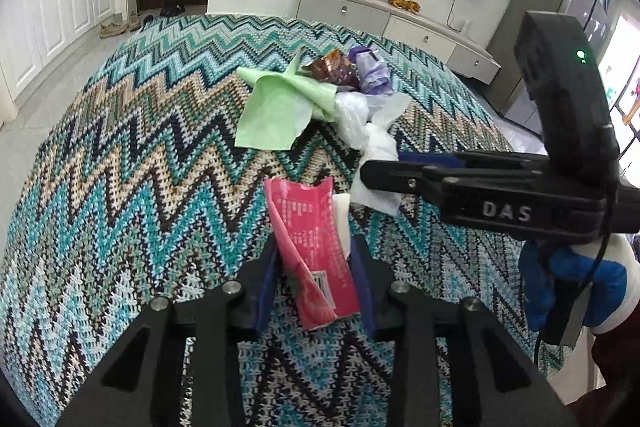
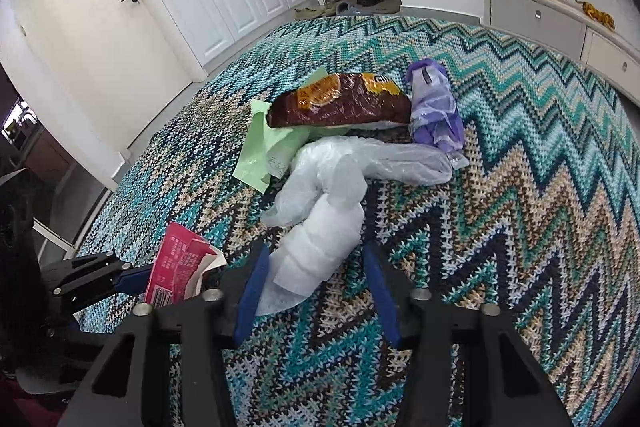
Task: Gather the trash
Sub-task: 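Grasp the pink packet with the left tool while the right grasps a white plastic bag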
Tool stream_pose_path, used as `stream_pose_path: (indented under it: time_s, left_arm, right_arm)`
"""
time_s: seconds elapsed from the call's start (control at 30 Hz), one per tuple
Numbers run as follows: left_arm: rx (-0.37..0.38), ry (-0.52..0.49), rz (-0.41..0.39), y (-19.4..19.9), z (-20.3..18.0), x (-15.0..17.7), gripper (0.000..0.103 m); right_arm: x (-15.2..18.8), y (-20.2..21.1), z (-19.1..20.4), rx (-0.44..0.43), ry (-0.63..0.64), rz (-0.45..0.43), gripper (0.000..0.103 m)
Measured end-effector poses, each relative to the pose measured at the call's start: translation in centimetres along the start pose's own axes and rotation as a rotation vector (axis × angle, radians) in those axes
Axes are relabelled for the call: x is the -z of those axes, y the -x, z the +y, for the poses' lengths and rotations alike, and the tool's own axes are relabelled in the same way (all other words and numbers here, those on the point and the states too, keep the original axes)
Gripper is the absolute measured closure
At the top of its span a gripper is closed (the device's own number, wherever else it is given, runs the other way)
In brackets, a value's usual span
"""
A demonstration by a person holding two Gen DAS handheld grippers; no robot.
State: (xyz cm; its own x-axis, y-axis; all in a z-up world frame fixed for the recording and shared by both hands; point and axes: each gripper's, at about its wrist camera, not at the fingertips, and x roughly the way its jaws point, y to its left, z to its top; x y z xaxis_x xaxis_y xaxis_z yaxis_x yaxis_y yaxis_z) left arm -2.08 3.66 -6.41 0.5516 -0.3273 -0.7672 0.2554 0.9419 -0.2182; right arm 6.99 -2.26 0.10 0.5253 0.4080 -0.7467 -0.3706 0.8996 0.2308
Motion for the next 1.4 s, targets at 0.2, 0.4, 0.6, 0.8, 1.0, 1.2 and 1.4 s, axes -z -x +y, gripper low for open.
stream_pose_path:
  time_s: [0.2,0.4,0.6,0.8,1.0,1.2,1.4]
  left_arm:
    - [-0.040,-0.049,-0.021,0.1,-1.0,-0.5,0.072]
    - [-0.087,-0.112,-0.045,0.3,-2.6,-1.3,0.072]
    - [-0.119,-0.165,-0.067,0.5,-3.6,-1.4,0.072]
    - [-0.144,-0.194,-0.077,0.4,-4.2,-1.6,0.072]
    - [-0.154,-0.207,-0.083,0.6,-4.6,-1.6,0.072]
    - [-0.156,-0.210,-0.093,0.7,-4.9,-1.8,0.073]
    - [-0.102,-0.197,-0.085,0.8,-5.6,-2.8,0.073]
  right_arm:
    - [1.1,1.3,-1.1,-0.016,-0.018,-0.036,0.084]
    - [2.5,4.1,-2.7,-0.013,-0.040,-0.084,0.087]
    - [3.6,6.8,-3.9,0.017,-0.048,-0.114,0.087]
    - [4.2,8.9,-3.9,0.019,-0.019,-0.142,0.087]
    - [4.4,10.1,-4.4,0.021,-0.037,-0.165,0.087]
    - [4.7,11.7,-5.3,0.038,-0.046,-0.188,0.087]
    - [5.1,13.7,-5.8,0.061,-0.025,-0.213,0.087]
